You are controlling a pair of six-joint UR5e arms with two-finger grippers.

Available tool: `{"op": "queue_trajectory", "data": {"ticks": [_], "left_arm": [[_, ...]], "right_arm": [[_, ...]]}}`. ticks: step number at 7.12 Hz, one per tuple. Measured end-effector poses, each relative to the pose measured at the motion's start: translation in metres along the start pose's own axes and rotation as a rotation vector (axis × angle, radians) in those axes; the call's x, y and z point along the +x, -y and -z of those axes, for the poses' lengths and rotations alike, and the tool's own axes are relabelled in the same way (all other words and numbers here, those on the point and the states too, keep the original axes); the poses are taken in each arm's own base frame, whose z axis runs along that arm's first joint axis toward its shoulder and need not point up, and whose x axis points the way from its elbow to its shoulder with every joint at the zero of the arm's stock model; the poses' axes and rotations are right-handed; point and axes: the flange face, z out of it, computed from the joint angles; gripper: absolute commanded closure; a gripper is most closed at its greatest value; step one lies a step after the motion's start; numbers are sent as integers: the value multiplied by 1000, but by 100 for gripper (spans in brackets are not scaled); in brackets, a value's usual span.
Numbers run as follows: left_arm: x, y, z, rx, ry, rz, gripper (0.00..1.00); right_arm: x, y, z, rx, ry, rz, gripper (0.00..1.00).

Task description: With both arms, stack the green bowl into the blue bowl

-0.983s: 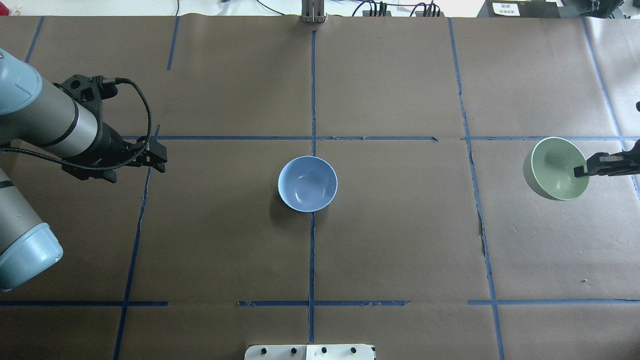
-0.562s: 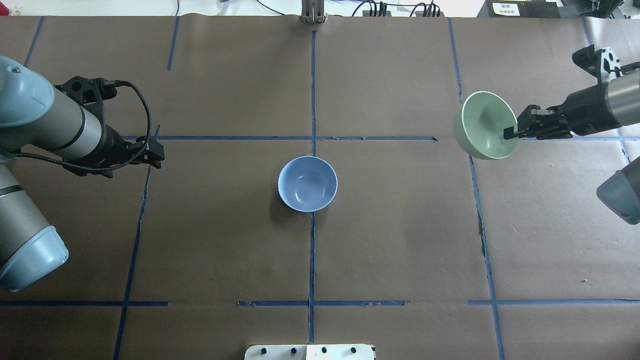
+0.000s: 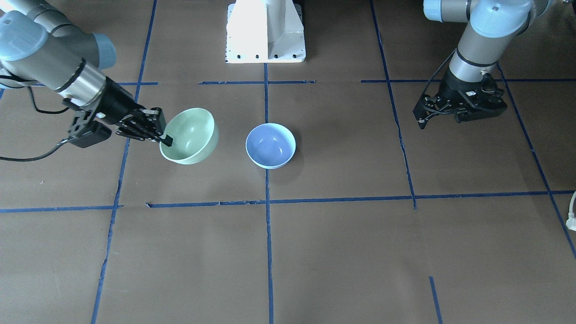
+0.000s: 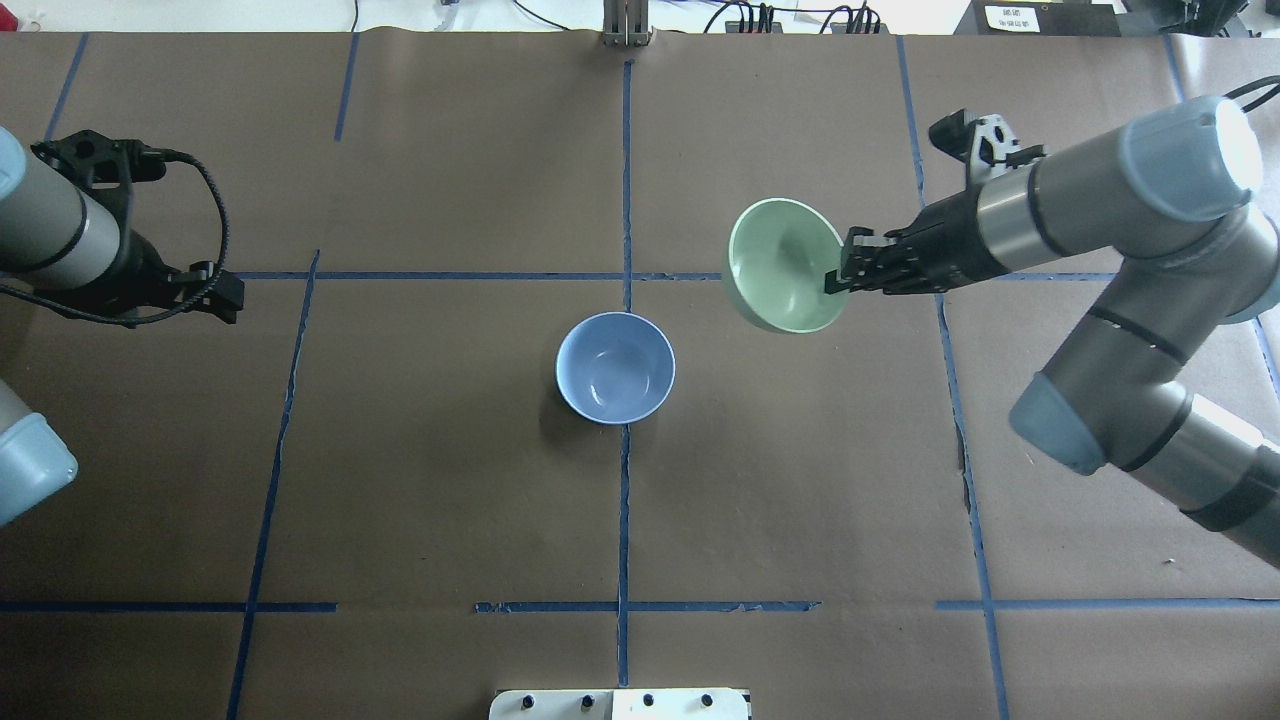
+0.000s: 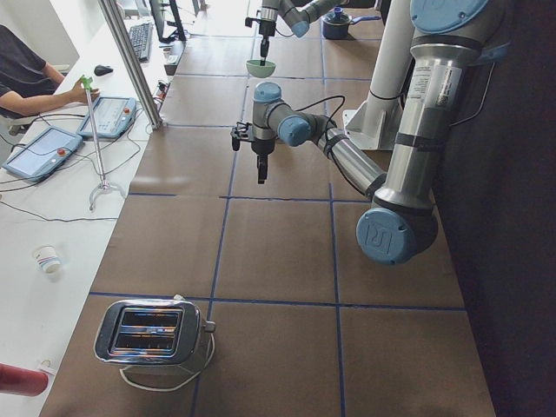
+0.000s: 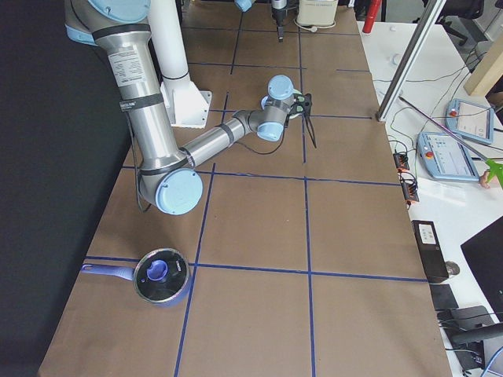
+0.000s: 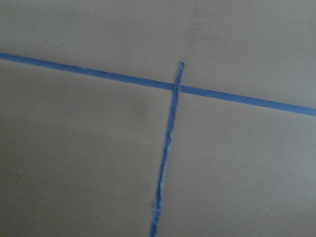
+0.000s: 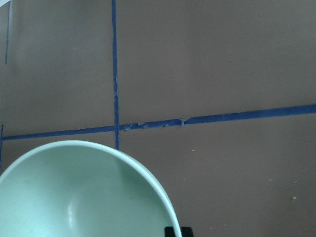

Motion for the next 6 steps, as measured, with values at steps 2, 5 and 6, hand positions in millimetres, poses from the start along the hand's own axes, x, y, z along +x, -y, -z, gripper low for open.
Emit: {"op": "queue_trajectory", "data": {"ticks": [2,5,6], "left_arm": [[-66,19,-1,-22,28,-85,0],[-107,24,-1,-35,36,-106,0],[-112,23,-2,-38,39,-105,0]], "right_arm": [[-46,-48,-54,15,4,-3,100],[-68,-75,-93,24,-2,5,99],[-75,-75,-100,27,-1,8,97]]}}
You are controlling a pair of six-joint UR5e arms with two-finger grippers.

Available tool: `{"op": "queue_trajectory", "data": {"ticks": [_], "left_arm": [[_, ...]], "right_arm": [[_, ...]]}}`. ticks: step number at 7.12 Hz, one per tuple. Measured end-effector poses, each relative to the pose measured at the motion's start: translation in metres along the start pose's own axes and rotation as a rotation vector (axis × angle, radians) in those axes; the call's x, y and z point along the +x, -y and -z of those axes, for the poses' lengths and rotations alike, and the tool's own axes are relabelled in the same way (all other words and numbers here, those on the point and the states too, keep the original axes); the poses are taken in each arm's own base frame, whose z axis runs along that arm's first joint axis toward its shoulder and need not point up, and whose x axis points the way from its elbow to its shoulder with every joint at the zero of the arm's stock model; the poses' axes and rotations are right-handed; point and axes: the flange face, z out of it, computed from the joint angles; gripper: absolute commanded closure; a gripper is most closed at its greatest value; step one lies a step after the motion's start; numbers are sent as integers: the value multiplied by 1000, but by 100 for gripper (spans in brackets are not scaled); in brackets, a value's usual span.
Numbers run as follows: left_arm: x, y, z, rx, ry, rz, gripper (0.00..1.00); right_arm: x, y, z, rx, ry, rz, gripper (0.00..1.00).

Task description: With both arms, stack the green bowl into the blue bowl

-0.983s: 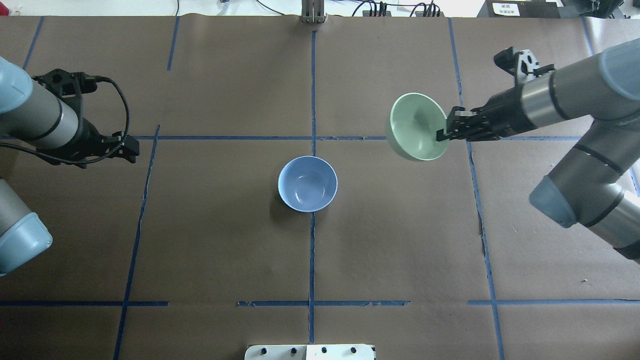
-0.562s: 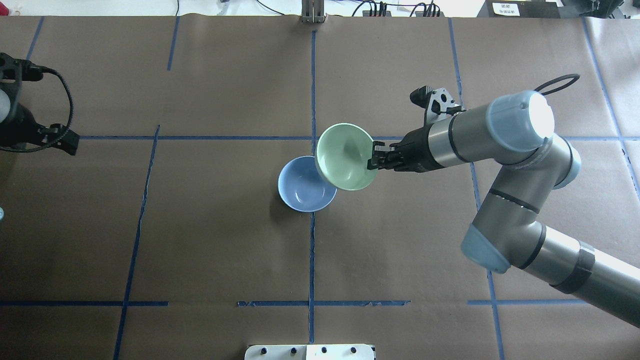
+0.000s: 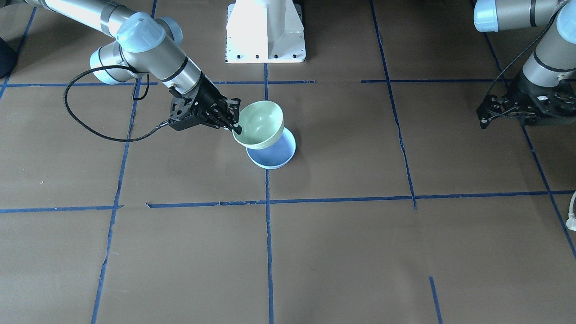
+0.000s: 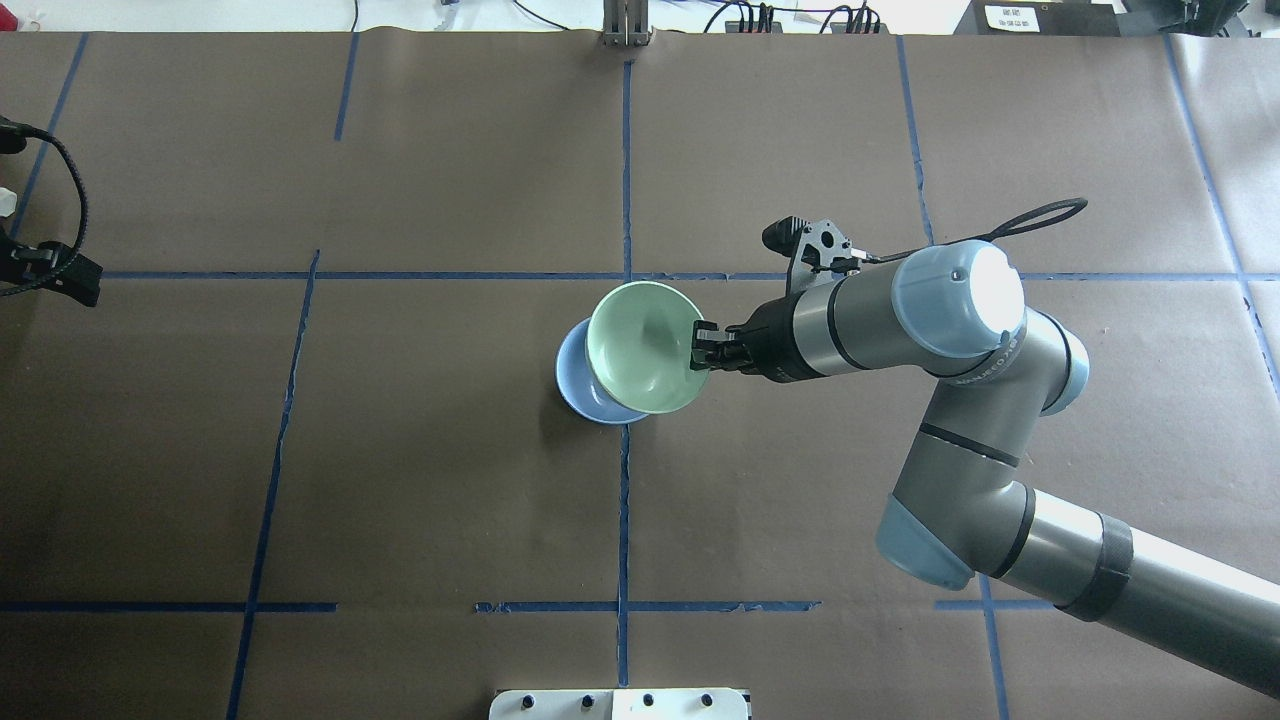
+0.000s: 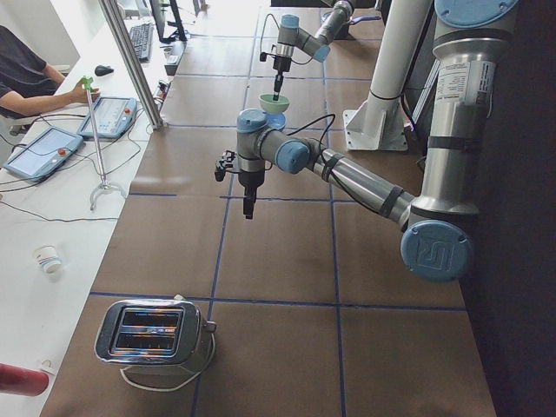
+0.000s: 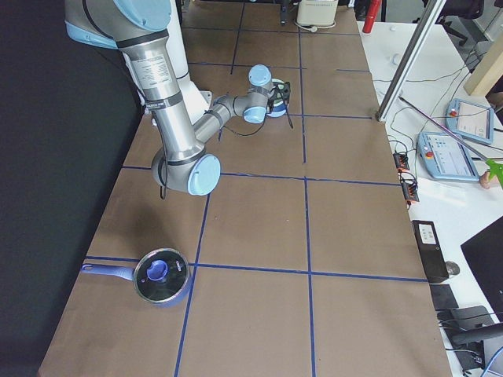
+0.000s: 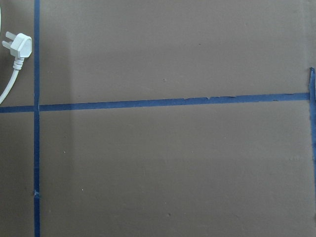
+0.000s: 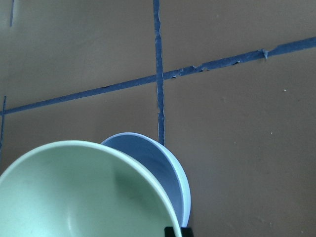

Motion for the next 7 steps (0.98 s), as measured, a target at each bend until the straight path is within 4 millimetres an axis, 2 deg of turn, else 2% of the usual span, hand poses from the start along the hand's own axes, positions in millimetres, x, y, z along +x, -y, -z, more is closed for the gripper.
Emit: {"op": "queue_trajectory", "data": {"ticks": [1,2,5,7], "left_arm": [[-3,-1,-1,-2,2,-2,0],[-5,-1,-1,-2,4,-2,0],[-9,-2,-5,-8,10,-3,0],[-11,-2,-6,-10,12,-12,0]], "right_arm": [[-5,1,-7,5,-2,0,75],[-8,3,-10,12,-3,-3,1],[-25,11,-17,55,8,-79,0],[-24,19,-14,71,5,-86,0]]}}
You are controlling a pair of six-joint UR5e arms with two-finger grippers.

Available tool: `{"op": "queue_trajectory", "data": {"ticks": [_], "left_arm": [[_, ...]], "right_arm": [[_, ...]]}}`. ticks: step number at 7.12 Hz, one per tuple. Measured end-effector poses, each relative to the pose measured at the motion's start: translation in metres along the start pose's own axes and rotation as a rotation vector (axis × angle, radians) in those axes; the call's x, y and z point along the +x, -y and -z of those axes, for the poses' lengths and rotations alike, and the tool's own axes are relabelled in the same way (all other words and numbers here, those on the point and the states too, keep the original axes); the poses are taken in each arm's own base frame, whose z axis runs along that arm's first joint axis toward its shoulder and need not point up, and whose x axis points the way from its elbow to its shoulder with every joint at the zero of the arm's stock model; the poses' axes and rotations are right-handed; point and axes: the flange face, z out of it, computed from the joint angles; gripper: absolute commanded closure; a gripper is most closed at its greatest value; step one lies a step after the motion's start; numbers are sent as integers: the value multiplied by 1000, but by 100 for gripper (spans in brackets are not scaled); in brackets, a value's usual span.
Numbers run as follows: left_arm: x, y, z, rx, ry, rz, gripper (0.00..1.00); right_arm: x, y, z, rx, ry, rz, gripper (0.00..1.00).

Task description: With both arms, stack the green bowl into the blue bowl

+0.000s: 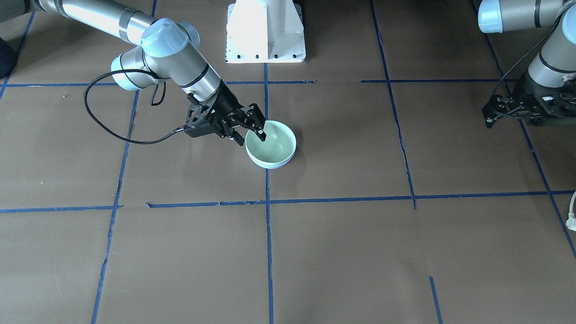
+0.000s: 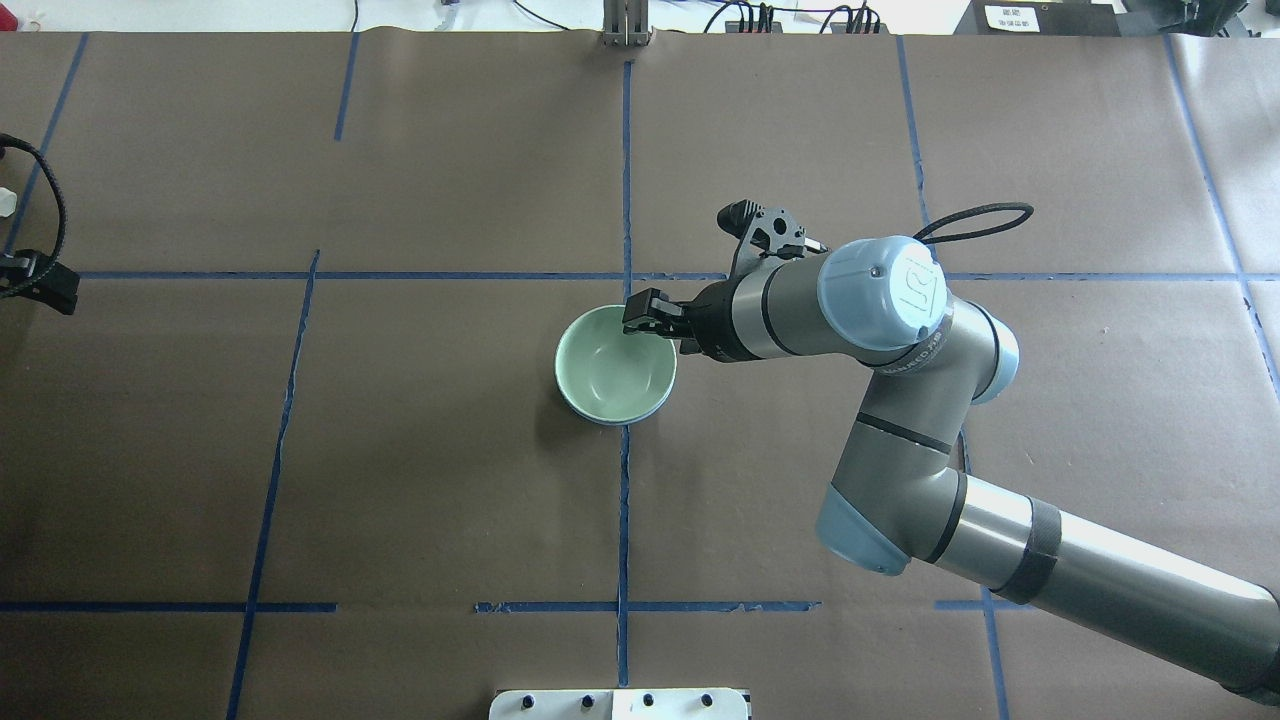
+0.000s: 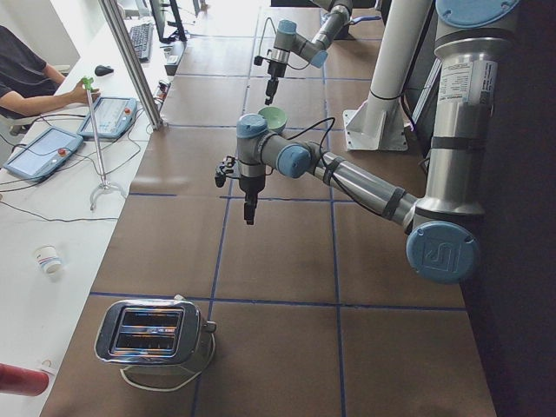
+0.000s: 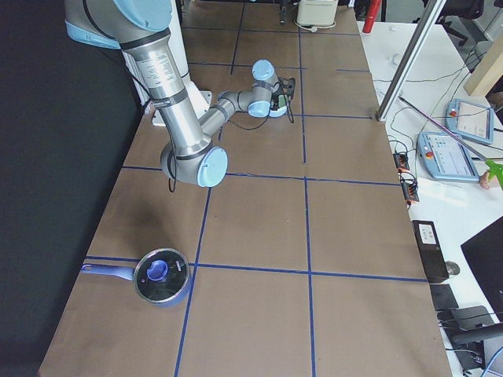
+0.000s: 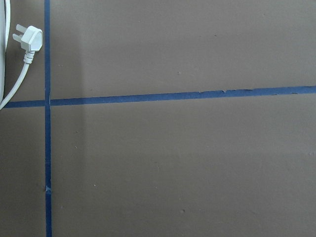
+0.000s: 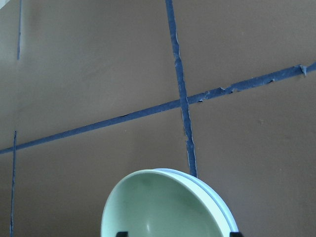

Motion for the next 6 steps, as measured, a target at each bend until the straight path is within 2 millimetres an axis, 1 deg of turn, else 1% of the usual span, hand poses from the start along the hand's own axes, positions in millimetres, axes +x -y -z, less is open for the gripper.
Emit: {"op": "queue_trajectory", "data": {"ticks": [1,2,3,4,5,6], "left_arm": [[-6,1,0,0,4,-20,0],[-18,0,0,-4,6,-41,0],[-35,-1,1,-16,-5,-60,0],[-59,0,1,-34,-32,-81,0],[-92,3,-2,-54,-70,-104,0],[-132,7,-6,-70,-103,-117,0]], "right_arm": [[9,13,7,2,-9,-3,0],[24,37,22,-7,-21,-7,0],[42,67,45,-22,-32,0,0],[65,96,70,-39,-54,31,0],[93,120,95,-53,-94,84,0],[127,142,118,-60,-151,145,0]]}}
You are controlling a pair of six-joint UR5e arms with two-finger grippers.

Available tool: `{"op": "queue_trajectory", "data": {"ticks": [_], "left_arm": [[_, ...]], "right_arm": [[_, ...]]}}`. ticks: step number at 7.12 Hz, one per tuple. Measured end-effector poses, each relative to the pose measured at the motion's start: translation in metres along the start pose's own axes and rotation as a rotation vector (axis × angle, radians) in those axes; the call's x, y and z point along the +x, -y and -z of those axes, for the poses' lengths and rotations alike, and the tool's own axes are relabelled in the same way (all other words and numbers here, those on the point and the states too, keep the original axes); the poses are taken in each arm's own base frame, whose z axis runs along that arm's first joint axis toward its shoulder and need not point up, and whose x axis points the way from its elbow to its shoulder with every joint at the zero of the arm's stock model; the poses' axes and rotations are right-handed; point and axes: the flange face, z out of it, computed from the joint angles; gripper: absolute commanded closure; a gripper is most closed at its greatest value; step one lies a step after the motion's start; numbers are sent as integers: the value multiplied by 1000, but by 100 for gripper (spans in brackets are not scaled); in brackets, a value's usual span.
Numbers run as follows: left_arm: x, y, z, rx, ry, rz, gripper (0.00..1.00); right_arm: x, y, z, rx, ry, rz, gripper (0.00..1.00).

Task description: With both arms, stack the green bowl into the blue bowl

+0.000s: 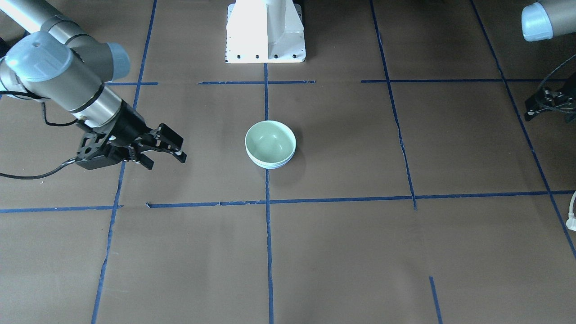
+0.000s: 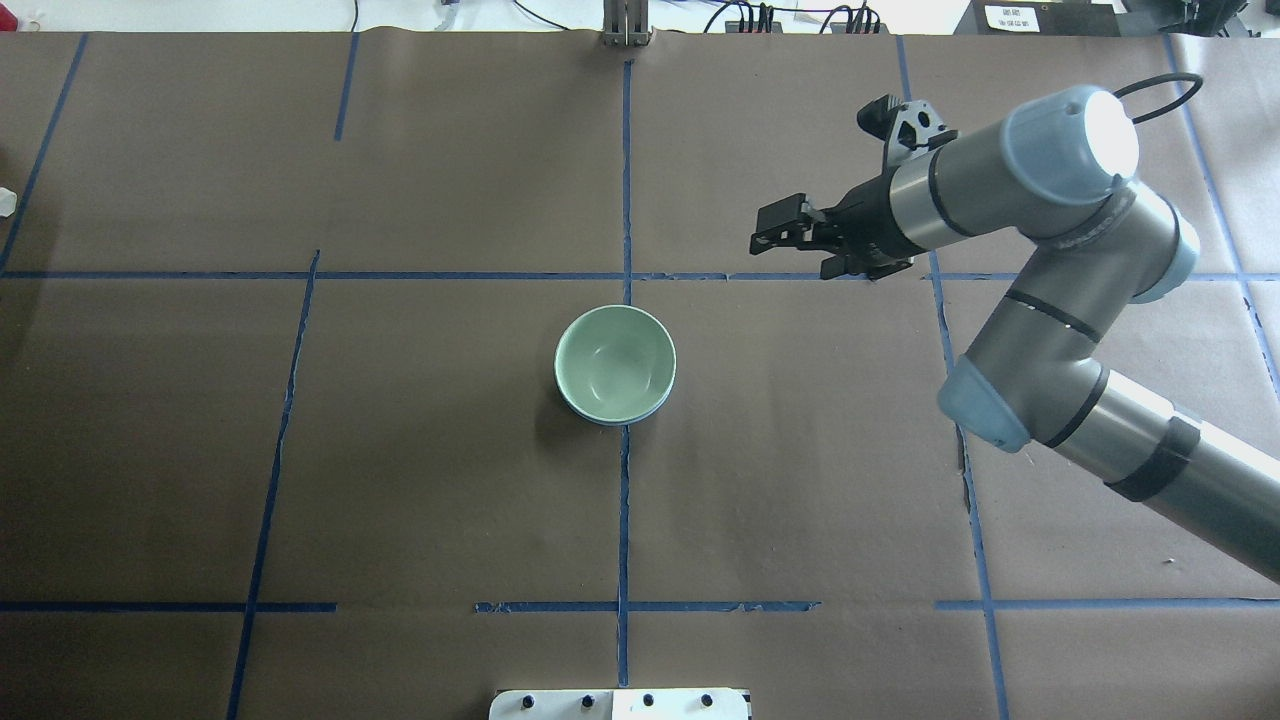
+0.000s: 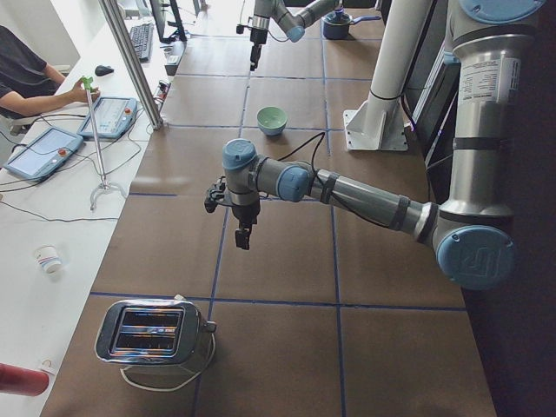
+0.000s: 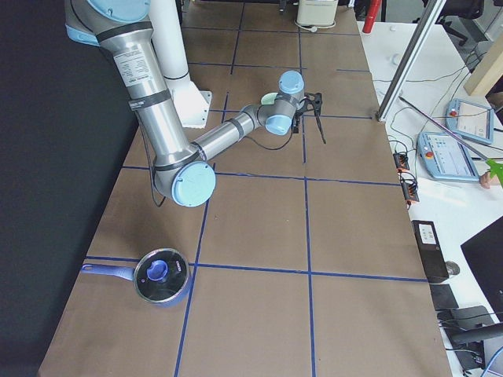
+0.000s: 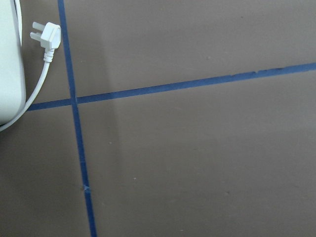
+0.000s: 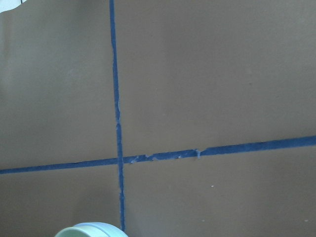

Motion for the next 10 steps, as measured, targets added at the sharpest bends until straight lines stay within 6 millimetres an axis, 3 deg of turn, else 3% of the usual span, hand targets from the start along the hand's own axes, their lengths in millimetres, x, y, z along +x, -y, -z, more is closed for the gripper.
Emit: {"op": "queue_trajectory", "data": {"ticks": [2,3,4,8,10], "left_arm": [[-88,-8,1,-5,-36,29,0],[-116,-14,1,-8,-41,38,0],[-131,-20,-2,-31,-46,60,0],[-146,-35,-12,-92,-56,119,0],[-147,-36,-13,-94,-56,121,0]], "right_arm": [[108,27,43,-24,-150,166,0],[163,30,61,-54,-202,235,0],[211,27,78,-87,-222,260,0],[355,-3,155,-116,-213,248,0],[436,-15,184,-115,-193,219,0]]}}
